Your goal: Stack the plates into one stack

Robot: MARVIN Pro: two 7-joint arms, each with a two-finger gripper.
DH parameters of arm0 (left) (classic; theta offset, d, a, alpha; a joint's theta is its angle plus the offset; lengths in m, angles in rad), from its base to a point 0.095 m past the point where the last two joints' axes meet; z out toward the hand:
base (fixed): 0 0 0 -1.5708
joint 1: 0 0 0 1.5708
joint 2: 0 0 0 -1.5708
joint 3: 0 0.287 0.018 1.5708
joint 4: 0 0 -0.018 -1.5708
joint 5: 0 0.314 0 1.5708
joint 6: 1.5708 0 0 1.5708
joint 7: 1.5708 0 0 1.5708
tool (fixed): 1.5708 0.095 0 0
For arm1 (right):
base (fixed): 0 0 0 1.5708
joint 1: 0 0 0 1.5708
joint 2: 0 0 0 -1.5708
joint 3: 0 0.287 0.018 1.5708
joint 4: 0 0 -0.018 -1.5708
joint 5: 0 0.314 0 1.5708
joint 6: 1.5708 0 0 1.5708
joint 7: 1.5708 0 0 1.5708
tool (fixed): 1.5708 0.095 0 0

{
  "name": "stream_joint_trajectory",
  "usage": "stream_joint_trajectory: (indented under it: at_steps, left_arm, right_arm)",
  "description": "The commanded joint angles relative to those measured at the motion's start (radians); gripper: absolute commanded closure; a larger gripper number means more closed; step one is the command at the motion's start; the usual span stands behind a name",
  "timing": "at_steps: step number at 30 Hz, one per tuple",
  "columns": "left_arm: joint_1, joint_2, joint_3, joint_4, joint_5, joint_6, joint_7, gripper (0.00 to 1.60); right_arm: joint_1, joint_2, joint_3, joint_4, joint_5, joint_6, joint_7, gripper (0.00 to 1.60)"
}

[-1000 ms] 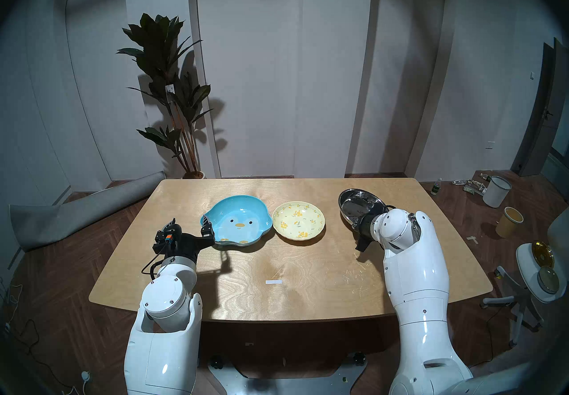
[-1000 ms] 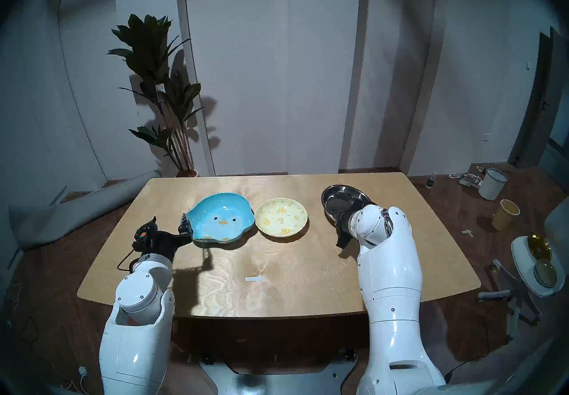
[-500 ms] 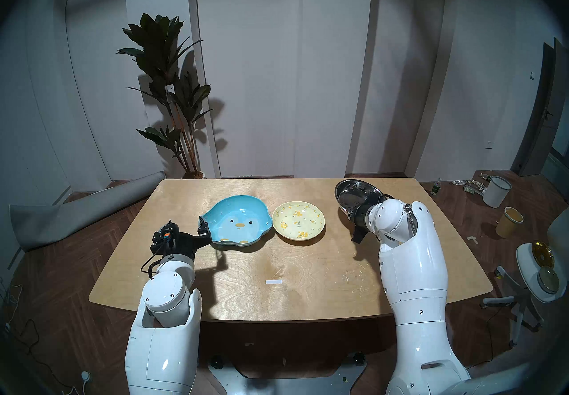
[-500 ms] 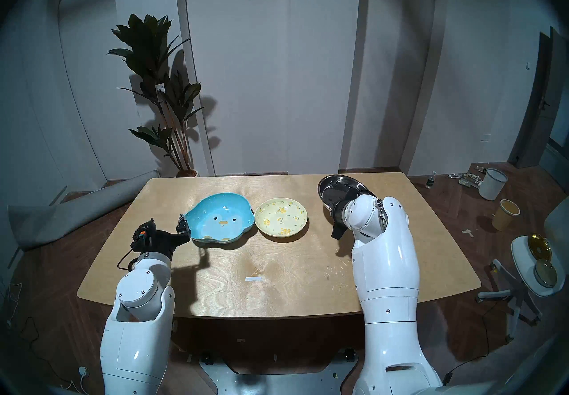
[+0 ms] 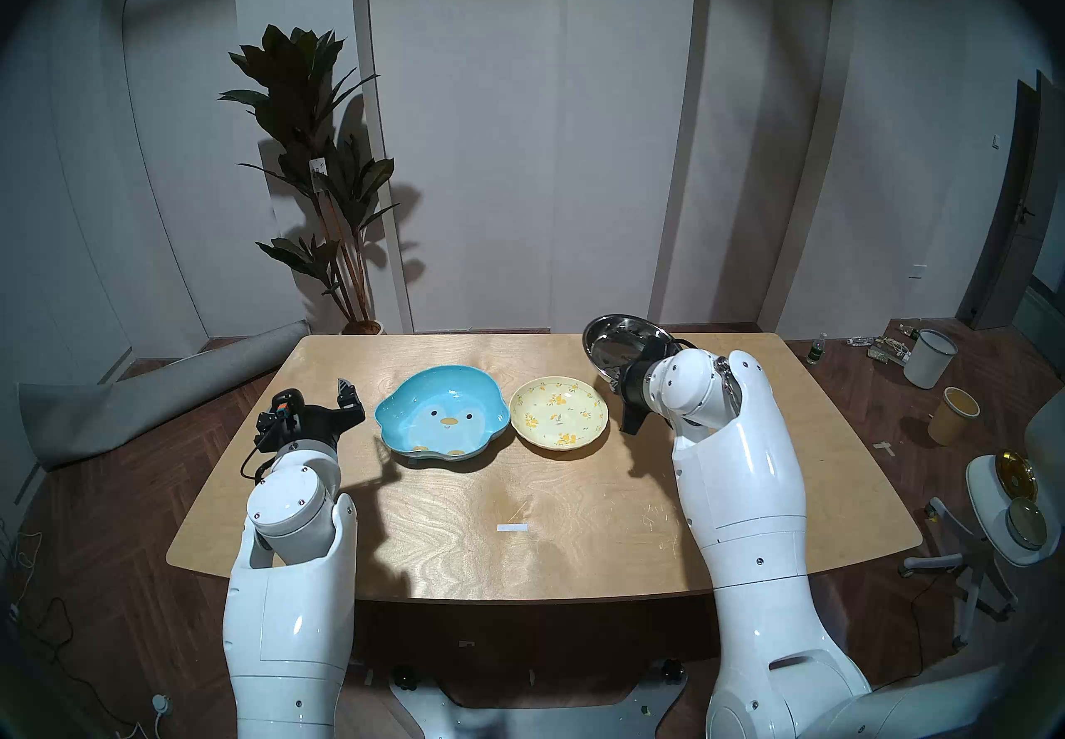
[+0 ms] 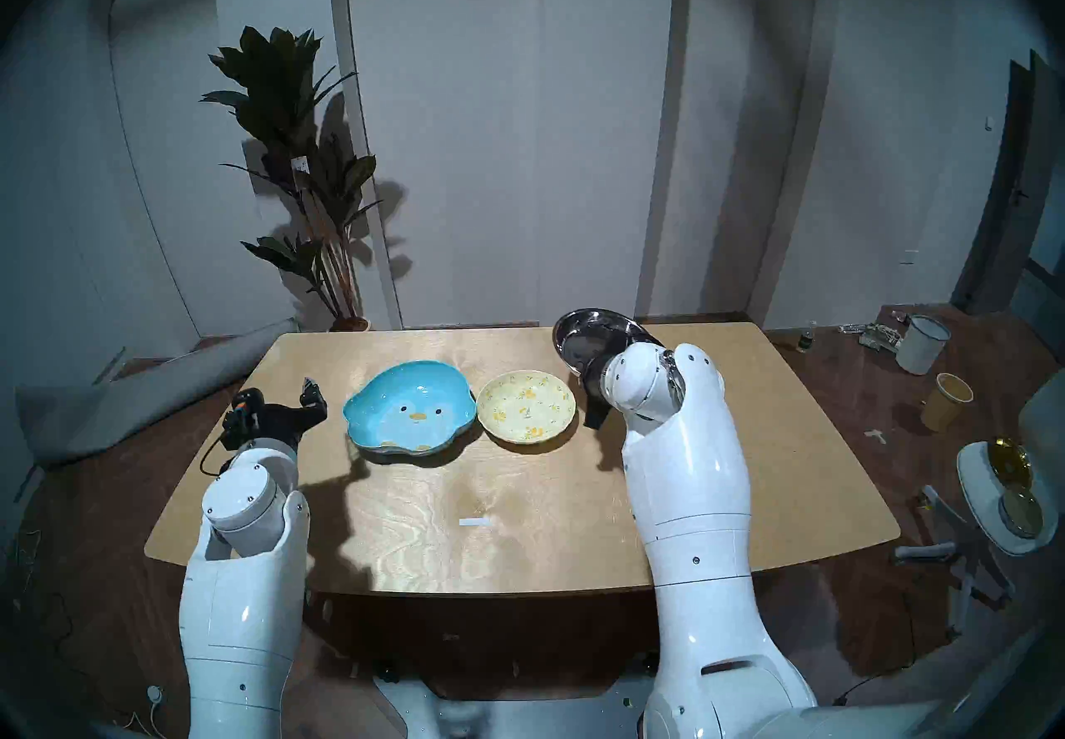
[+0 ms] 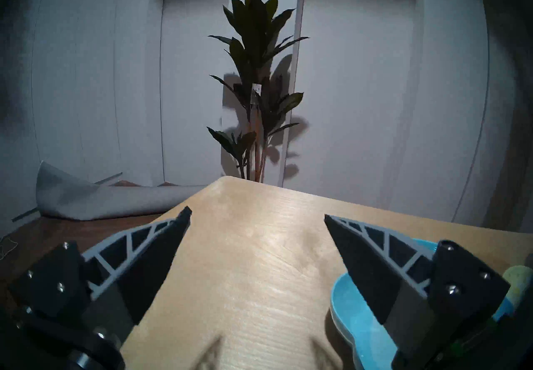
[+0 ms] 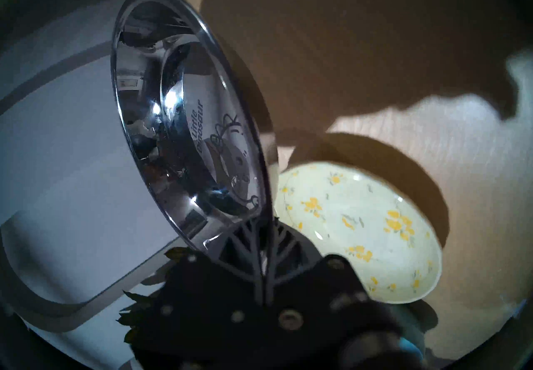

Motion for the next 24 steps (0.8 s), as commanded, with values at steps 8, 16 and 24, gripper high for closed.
stream_joint_trajectory:
  at_steps: [8,16,24]
  left_arm:
    - [-0.127,0.049,-0.032,0.063,-0.011,-0.024,0.009,0.00]
    - [-0.140,0.064,-0.049,0.090,-0.010,-0.052,0.021,0.00]
    - [-0.129,0.065,-0.057,0.094,0.001,-0.081,0.026,0.00]
  right_arm:
    - [0.159,-0.094,-0.129,0.113,0.029,0.050,0.014,1.60]
    - [0.198,-0.137,-0.204,0.175,0.043,0.072,0.000,1.60]
    - [0.166,-0.141,-0.239,0.117,0.039,0.055,-0.027,1.60]
